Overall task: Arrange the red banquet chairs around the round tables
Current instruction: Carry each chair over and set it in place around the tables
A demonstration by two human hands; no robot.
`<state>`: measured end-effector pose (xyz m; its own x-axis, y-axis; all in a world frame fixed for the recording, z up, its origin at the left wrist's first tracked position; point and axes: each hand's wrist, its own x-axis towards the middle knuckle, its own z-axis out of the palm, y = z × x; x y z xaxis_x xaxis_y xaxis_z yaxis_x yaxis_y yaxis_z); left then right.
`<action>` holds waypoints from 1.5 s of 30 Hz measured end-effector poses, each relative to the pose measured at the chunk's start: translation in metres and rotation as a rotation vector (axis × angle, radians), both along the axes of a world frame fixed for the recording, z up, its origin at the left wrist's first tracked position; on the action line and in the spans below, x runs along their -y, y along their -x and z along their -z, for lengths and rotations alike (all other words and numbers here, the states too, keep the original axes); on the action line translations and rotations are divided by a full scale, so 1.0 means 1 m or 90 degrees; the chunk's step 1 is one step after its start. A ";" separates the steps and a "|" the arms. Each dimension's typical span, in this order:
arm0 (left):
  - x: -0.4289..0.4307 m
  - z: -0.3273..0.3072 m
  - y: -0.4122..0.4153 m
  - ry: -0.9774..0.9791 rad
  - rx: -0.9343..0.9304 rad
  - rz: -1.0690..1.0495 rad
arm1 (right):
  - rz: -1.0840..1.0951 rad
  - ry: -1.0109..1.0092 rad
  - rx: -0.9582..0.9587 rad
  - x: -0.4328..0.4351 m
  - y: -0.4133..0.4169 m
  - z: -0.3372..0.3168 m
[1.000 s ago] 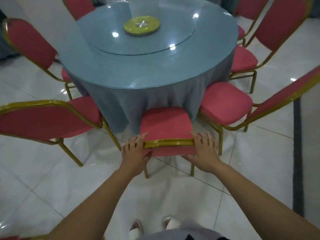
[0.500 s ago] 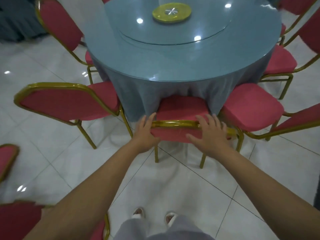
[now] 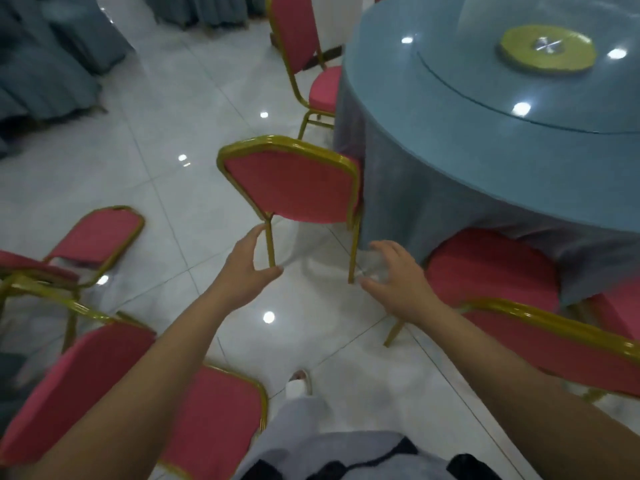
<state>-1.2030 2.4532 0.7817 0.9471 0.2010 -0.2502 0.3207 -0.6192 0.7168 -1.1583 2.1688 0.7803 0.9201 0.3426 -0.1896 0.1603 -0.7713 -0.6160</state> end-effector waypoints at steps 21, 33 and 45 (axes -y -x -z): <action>-0.196 0.019 -0.314 -0.274 -0.057 0.324 | 0.088 0.170 -0.038 -0.177 -0.288 0.034; -0.256 0.033 -0.401 -0.171 -0.147 0.695 | 0.108 0.189 0.009 -0.207 -0.310 0.033; -0.389 0.029 -0.484 -0.214 -0.150 0.893 | 0.413 0.211 -0.103 -0.392 -0.270 0.034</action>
<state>-0.7185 2.8422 0.7523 0.3551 -0.7540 -0.5526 -0.5874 -0.6398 0.4956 -0.8880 2.5605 0.7465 0.8695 -0.3591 -0.3392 -0.4641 -0.8292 -0.3116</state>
